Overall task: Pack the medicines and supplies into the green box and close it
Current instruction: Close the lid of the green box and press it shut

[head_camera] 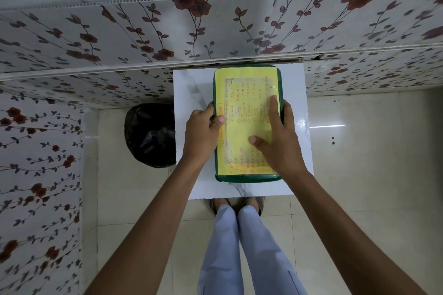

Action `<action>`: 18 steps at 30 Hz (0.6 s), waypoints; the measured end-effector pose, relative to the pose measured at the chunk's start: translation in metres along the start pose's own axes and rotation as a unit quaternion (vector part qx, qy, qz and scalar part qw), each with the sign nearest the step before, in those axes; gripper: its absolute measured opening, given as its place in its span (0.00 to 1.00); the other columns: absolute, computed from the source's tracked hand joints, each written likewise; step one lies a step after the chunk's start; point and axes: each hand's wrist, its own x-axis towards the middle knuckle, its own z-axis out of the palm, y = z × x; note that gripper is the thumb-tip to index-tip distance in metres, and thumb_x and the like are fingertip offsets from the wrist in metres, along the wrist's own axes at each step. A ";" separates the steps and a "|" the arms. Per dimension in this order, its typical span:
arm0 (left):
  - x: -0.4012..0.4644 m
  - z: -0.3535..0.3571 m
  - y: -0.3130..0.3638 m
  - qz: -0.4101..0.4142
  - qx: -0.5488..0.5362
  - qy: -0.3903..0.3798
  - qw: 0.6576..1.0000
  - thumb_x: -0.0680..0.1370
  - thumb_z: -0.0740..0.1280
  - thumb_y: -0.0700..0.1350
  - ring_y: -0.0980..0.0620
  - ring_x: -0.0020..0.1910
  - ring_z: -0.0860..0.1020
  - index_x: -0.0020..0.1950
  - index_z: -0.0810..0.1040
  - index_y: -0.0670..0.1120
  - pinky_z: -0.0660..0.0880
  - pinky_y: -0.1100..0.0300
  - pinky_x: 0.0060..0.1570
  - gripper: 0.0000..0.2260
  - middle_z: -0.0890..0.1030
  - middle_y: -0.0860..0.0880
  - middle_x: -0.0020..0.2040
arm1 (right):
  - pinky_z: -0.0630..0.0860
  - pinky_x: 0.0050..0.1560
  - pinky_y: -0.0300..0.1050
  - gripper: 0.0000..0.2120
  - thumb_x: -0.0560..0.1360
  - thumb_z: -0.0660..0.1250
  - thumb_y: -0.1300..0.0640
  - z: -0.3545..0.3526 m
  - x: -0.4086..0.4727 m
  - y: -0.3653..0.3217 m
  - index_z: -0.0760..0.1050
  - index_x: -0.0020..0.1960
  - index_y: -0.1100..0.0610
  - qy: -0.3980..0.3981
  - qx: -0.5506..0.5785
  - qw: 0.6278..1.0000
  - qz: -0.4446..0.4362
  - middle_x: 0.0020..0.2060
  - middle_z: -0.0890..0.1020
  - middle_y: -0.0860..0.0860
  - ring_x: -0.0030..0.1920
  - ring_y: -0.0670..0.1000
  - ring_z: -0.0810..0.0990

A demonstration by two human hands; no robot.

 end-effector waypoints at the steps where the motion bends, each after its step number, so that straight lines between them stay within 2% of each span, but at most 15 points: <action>1: 0.000 -0.001 0.001 -0.002 -0.009 -0.003 1.000 0.79 0.59 0.46 0.50 0.46 0.74 0.65 0.72 0.48 0.71 0.60 0.45 0.15 0.73 0.45 0.48 | 0.70 0.63 0.49 0.45 0.73 0.69 0.55 -0.001 0.000 0.001 0.39 0.75 0.50 -0.003 0.000 1.000 -0.005 0.76 0.46 0.54 0.73 0.56 0.60; 4: 0.000 -0.004 0.002 -0.021 -0.076 -0.023 0.997 0.79 0.60 0.45 0.46 0.48 0.79 0.63 0.74 0.48 0.79 0.51 0.48 0.14 0.77 0.47 0.47 | 0.71 0.63 0.48 0.44 0.73 0.68 0.55 -0.004 0.000 0.002 0.39 0.75 0.50 -0.017 0.002 1.000 -0.015 0.76 0.46 0.53 0.72 0.55 0.61; 6: -0.002 -0.007 0.002 -0.034 -0.104 -0.031 0.993 0.78 0.61 0.46 0.46 0.47 0.79 0.62 0.76 0.48 0.80 0.46 0.48 0.13 0.77 0.49 0.44 | 0.71 0.63 0.50 0.42 0.73 0.67 0.56 -0.011 -0.001 0.002 0.41 0.75 0.49 -0.030 0.011 0.999 -0.008 0.76 0.48 0.51 0.72 0.55 0.62; 9: -0.012 -0.011 -0.002 -0.077 -0.167 -0.056 0.981 0.77 0.63 0.46 0.47 0.47 0.79 0.62 0.76 0.49 0.81 0.47 0.45 0.13 0.76 0.51 0.42 | 0.71 0.63 0.54 0.37 0.75 0.65 0.58 -0.024 -0.012 0.006 0.47 0.75 0.46 -0.041 0.110 0.991 0.061 0.74 0.61 0.48 0.69 0.53 0.66; 11: -0.024 -0.013 -0.009 -0.116 -0.207 -0.101 0.966 0.76 0.65 0.44 0.47 0.49 0.79 0.64 0.73 0.51 0.81 0.48 0.45 0.16 0.75 0.50 0.42 | 0.73 0.60 0.51 0.33 0.75 0.65 0.57 -0.030 -0.026 0.013 0.52 0.74 0.46 -0.035 0.169 0.979 0.105 0.69 0.69 0.49 0.63 0.51 0.71; 15: -0.053 -0.012 -0.024 -0.137 -0.207 -0.201 0.948 0.74 0.68 0.42 0.47 0.50 0.78 0.71 0.63 0.57 0.82 0.48 0.46 0.28 0.73 0.48 0.46 | 0.74 0.52 0.46 0.28 0.75 0.65 0.53 -0.028 -0.050 0.025 0.59 0.72 0.44 -0.058 0.143 0.981 0.119 0.61 0.76 0.53 0.52 0.51 0.75; 18: -0.062 -0.005 -0.029 -0.145 -0.216 -0.192 0.946 0.75 0.67 0.39 0.46 0.45 0.79 0.72 0.60 0.59 0.83 0.51 0.39 0.31 0.72 0.47 0.45 | 0.71 0.50 0.44 0.27 0.76 0.63 0.55 -0.026 -0.052 0.028 0.58 0.72 0.44 -0.067 0.118 0.983 0.120 0.57 0.76 0.54 0.50 0.51 0.74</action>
